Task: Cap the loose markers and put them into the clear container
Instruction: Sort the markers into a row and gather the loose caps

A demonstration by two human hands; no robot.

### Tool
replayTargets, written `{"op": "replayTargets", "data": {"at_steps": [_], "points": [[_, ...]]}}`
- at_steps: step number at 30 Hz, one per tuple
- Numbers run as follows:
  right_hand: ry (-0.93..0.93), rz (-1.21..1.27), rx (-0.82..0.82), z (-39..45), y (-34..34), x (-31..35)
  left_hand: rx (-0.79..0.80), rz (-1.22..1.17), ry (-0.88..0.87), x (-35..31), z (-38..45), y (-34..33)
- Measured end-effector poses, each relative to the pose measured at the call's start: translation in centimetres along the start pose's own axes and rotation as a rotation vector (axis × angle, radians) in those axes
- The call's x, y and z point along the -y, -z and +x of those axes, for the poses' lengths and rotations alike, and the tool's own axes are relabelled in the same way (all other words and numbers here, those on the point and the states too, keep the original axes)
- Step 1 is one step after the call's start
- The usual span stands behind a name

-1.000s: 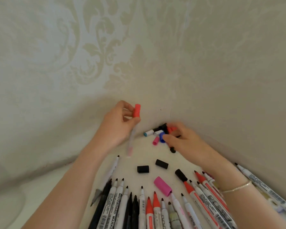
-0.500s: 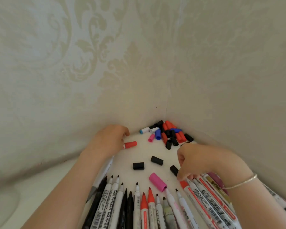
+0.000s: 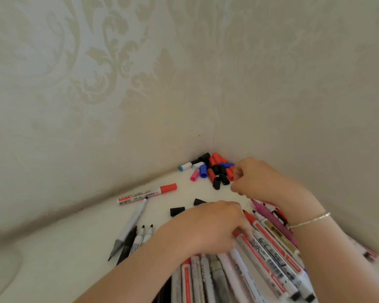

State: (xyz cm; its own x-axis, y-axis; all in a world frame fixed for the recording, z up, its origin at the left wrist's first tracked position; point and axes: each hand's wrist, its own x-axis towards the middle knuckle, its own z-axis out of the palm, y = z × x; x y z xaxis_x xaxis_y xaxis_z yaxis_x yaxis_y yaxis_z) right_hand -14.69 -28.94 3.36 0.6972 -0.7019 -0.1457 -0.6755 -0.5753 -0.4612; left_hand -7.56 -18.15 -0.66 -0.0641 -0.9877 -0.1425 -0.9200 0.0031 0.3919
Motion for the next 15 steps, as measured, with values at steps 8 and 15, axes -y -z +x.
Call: {"op": "replayTargets", "data": {"at_steps": [8,15], "points": [[0.011,-0.030,0.029,-0.9,-0.3,0.2,-0.035,0.072,-0.035,-0.1,0.5,-1.5],[-0.005,-0.067,0.117,-0.5,-0.5,-0.4,-0.133,0.275,-0.134,-0.2,1.0,-2.0]]}}
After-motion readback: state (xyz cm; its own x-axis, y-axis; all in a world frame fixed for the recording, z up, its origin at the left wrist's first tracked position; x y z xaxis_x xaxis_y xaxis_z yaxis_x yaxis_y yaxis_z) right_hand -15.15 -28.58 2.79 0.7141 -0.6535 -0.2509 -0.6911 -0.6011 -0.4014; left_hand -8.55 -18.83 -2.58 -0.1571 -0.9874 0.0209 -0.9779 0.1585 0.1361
